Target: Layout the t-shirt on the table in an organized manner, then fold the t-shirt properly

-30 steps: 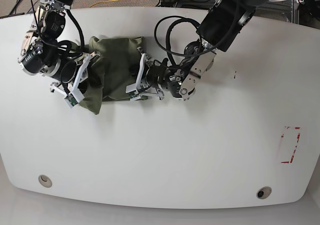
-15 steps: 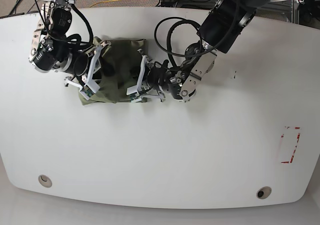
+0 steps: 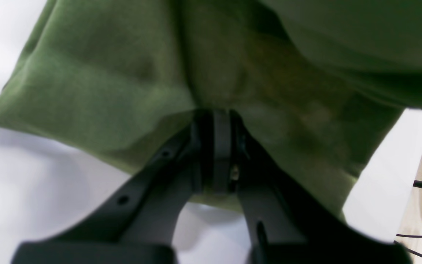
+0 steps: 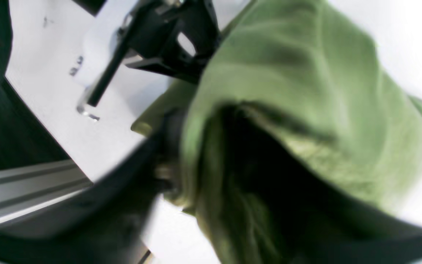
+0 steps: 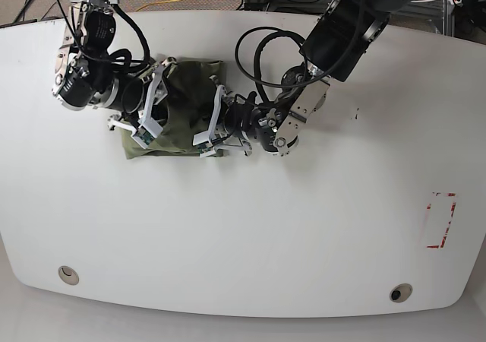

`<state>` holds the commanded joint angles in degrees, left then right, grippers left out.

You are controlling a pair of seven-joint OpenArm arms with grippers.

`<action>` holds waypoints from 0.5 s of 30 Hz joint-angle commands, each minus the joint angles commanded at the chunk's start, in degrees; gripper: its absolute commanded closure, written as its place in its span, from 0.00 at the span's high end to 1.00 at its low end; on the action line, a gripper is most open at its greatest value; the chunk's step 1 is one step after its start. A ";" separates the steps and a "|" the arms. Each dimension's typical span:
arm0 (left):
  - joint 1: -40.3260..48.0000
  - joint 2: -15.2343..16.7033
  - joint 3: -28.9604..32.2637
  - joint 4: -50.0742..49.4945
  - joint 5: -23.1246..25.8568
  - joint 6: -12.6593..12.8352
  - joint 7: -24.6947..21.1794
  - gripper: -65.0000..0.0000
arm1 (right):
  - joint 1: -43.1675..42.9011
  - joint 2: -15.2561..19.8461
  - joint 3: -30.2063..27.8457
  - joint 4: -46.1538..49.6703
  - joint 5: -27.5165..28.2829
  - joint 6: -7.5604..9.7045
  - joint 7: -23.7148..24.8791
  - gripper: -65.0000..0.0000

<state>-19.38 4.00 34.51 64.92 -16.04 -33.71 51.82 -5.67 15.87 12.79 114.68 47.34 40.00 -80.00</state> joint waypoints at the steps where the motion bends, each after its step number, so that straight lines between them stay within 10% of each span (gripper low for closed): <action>1: 0.00 0.00 0.00 0.79 0.00 0.00 0.18 0.04 | 0.09 0.00 0.00 0.00 0.00 0.00 0.00 0.64; 6: 0.35 -0.09 -1.85 5.54 0.00 0.00 1.23 0.22 | 0.79 0.00 0.00 0.00 0.09 0.00 0.00 0.86; 15: 3.69 -4.31 -13.01 20.57 0.00 -0.35 7.74 0.49 | 1.76 0.18 0.00 0.00 0.09 0.00 0.00 0.88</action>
<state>-15.69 -0.31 21.49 85.49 -16.04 -34.07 59.56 -3.91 16.04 12.79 114.68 47.43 40.00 -80.00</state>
